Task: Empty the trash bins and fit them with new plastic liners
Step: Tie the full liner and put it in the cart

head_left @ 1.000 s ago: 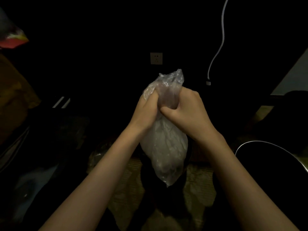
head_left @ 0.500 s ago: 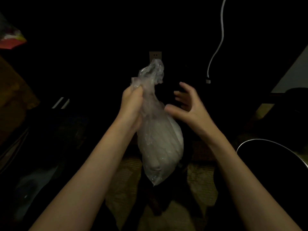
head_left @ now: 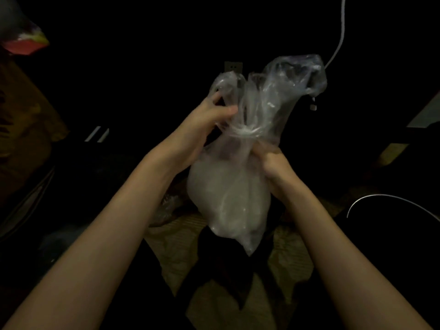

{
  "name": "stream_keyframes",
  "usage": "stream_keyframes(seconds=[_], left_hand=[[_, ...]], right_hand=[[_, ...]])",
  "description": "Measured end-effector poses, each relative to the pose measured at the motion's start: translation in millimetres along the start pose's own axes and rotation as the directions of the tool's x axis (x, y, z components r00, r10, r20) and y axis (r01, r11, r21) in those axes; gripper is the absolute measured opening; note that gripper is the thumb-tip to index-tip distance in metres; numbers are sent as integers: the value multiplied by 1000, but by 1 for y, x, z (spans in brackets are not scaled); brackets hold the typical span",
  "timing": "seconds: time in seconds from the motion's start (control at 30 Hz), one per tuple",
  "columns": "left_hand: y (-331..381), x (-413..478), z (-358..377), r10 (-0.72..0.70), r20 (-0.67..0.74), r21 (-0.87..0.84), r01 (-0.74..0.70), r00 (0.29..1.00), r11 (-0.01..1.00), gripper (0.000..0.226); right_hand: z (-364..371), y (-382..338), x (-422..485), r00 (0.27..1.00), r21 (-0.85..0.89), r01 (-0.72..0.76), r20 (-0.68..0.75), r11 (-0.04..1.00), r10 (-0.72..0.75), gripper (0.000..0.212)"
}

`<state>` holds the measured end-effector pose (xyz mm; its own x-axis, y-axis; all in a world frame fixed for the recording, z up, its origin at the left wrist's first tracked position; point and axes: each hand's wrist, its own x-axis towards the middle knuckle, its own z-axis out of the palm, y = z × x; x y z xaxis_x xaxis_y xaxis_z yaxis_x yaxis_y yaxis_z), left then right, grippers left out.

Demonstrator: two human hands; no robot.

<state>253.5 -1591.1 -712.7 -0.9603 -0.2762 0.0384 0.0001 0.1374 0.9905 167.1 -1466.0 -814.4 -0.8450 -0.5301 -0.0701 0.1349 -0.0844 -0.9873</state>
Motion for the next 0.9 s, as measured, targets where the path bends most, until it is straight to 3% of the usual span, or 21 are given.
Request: stream_keyframes(seconds=[0.1, 0.17, 0.23, 0.33, 0.47, 0.53, 0.63, 0.77, 0.9], left_hand=[[-40, -19, -12, -174, -17, 391, 167, 985, 905, 125], [-70, -32, -10, -203, -17, 629, 169, 979, 759, 141], [-97, -40, -1, -143, 25, 679, 88, 989, 729, 125], [-117, -40, 15, -6, -1, 661, 5, 1000, 750, 81], [-119, -32, 26, 43, 30, 677, -52, 999, 734, 47], [-117, -30, 30, 55, 29, 680, -60, 998, 731, 42], [-119, -24, 33, -7, -10, 678, 12, 1000, 735, 46], [-114, -16, 39, -88, -82, 554, 119, 993, 824, 64], [-109, -11, 53, -102, -59, 516, 118, 993, 849, 61]], right_hand=[[-8, 3, 2, 997, 167, -69, -8, 984, 72, 29], [-8, 6, 1, 985, 240, -147, -53, 959, 164, 28], [-7, 8, 0, 972, 286, -204, -53, 936, 228, 23], [-7, 8, -1, 961, 365, -238, -48, 900, 274, 22], [-3, 11, -5, 954, 493, -279, 40, 824, 299, 30], [-1, 12, -5, 934, 520, -330, 59, 788, 352, 36], [-1, 9, -5, 927, 468, -350, 49, 812, 371, 25], [-3, 14, -6, 955, 308, -251, -76, 918, 287, 17], [1, 18, -15, 973, 192, -218, -38, 957, 229, 24]])
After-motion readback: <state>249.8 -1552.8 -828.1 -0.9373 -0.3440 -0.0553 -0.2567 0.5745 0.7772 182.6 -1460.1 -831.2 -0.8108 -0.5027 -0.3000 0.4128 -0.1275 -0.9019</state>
